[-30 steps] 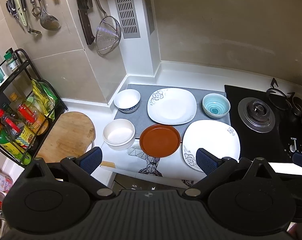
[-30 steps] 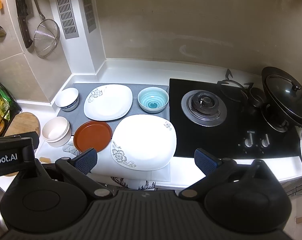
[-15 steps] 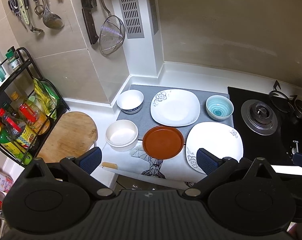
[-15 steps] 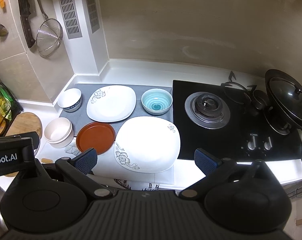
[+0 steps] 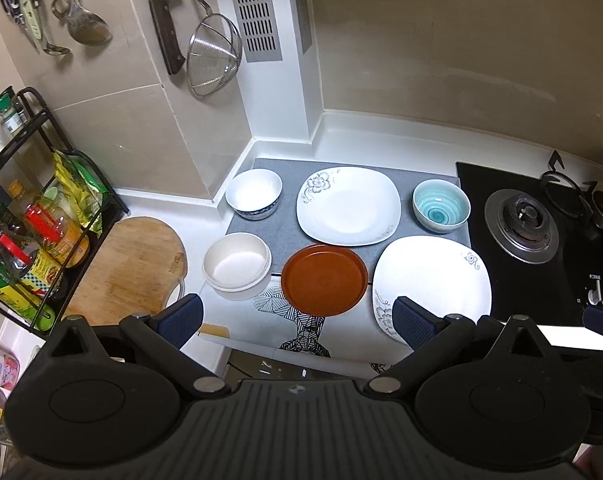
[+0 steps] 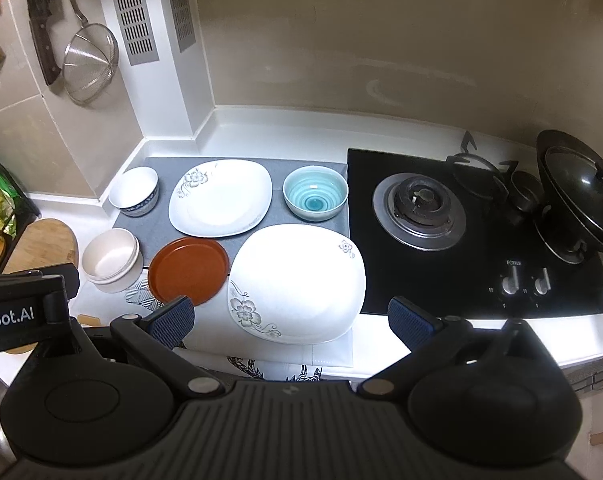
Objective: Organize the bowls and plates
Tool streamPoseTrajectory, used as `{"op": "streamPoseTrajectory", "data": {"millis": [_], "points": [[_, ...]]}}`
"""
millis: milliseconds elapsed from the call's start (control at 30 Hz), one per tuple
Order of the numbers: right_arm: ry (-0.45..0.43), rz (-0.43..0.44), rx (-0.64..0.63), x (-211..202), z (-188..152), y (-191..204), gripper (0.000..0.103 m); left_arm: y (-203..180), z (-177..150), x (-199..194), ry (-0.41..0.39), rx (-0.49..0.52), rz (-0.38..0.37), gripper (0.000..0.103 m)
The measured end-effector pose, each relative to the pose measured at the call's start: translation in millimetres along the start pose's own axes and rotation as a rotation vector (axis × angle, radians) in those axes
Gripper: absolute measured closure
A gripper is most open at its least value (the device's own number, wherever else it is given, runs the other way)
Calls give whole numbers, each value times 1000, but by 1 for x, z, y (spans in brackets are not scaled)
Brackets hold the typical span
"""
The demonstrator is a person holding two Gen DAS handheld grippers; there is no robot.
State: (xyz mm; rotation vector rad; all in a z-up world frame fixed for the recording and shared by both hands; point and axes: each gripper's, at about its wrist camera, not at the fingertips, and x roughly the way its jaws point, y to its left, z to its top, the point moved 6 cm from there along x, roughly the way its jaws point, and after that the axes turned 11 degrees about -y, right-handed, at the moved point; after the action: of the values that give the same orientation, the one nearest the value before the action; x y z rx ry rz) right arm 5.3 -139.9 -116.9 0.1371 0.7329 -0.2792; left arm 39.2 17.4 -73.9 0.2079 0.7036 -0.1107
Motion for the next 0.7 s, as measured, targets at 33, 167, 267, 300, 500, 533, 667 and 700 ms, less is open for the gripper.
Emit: {"op": "streamPoseTrajectory", "data": {"millis": [33, 167, 267, 300, 500, 533, 667, 700], "points": [[1, -1, 0, 6, -1, -1, 0, -2, 0, 6, 1, 8, -5, 2], [-39, 52, 11, 37, -12, -8, 0, -9, -11, 44, 3, -2, -104, 2], [-59, 66, 43, 72, -30, -28, 0, -11, -31, 90, 39, -61, -236, 4], [-78, 93, 75, 83, -35, -38, 0, -13, -38, 108, 71, -69, -280, 7], [-141, 153, 230, 145, -55, -101, 0, -30, -75, 215, 310, -100, -528, 45], [-143, 158, 234, 154, -54, -108, 0, -33, -78, 231, 345, -114, -567, 46], [-90, 238, 342, 191, -56, -131, 0, -52, -86, 286, 425, -97, -692, 50], [-62, 241, 391, 200, -58, -137, 1, -56, -90, 300, 455, -79, -683, 52]]}}
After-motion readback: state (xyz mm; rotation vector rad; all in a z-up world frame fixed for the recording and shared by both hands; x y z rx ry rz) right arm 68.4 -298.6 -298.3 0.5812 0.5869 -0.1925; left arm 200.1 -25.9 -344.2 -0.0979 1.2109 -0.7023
